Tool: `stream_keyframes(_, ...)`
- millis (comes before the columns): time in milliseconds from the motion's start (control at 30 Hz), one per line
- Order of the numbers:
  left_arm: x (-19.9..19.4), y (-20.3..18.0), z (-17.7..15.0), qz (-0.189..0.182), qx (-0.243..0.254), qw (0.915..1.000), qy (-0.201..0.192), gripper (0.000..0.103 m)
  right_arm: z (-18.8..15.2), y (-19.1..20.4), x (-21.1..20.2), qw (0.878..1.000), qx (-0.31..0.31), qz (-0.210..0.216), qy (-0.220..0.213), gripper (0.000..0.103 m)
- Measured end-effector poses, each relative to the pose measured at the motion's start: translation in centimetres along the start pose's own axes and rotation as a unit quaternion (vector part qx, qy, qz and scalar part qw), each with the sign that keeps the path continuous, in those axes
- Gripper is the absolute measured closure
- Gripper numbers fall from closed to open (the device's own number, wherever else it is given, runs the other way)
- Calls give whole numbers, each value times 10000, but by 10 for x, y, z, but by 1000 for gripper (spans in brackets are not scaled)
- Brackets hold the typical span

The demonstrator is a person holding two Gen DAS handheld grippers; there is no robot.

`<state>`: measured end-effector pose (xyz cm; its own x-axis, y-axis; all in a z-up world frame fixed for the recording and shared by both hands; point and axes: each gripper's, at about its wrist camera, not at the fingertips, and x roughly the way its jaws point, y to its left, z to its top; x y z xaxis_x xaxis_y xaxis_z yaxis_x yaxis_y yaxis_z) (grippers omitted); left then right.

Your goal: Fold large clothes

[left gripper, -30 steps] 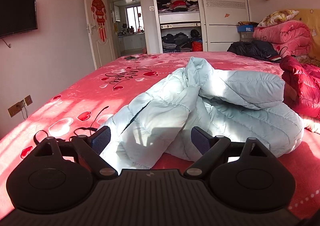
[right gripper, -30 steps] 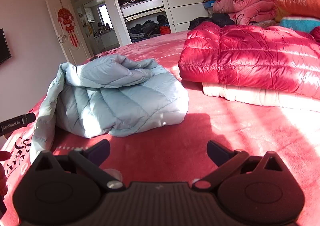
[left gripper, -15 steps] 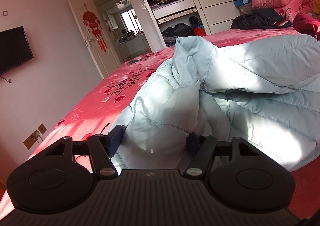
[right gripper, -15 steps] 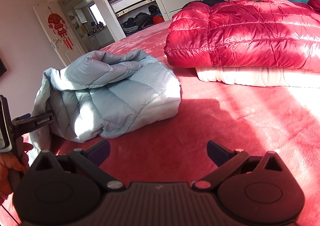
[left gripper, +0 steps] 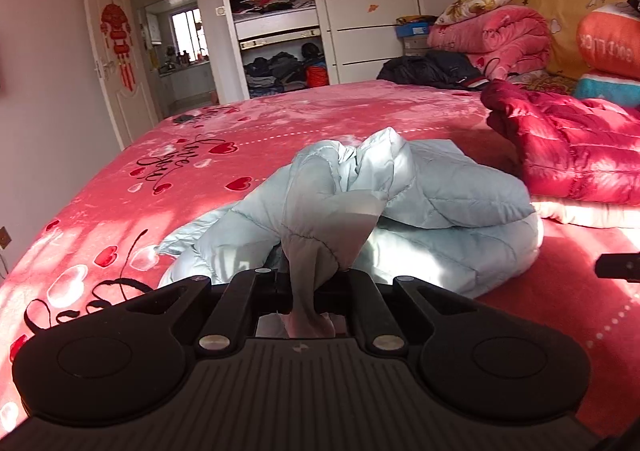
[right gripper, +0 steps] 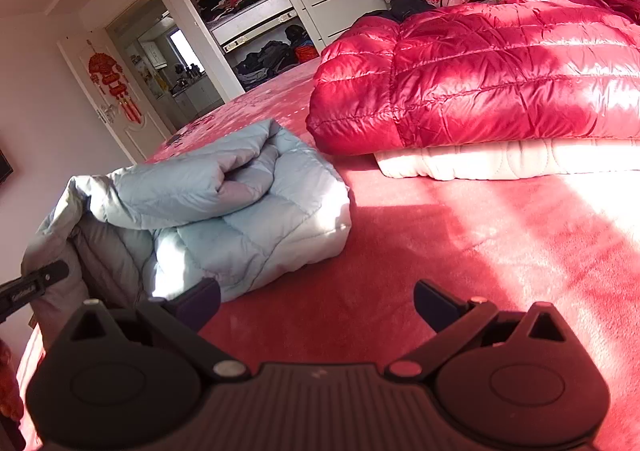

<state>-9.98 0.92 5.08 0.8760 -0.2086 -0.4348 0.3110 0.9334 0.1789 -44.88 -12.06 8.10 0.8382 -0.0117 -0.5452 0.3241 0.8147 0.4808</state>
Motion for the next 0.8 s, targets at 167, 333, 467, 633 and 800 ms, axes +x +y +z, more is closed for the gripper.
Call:
stream_keyframes(167, -81, -30, -34, -821, 53, 9964, 214, 98, 6, -18, -5, 9989, 452, 141, -69, 1)
stream_keyframes(333, -141, -63, -71, -1604, -100, 9851, 608, 98, 9, -39, -9, 9944, 987, 365, -22, 1)
stream_keyframes(467, -183, -98, -101, -2164, -186, 9721, 890, 98, 9, -51, -13, 9919, 1176, 474, 16, 1)
stream_keyframes(633, -229, -140, -136, -2714, -153, 9551, 1175, 98, 12, -59, -25, 9904, 1283, 484, -158, 1)
stream_keyframes(800, -266, -180, -167, -3098, 37, 9402, 1416, 98, 14, -41, -32, 9952, 717, 620, -244, 1)
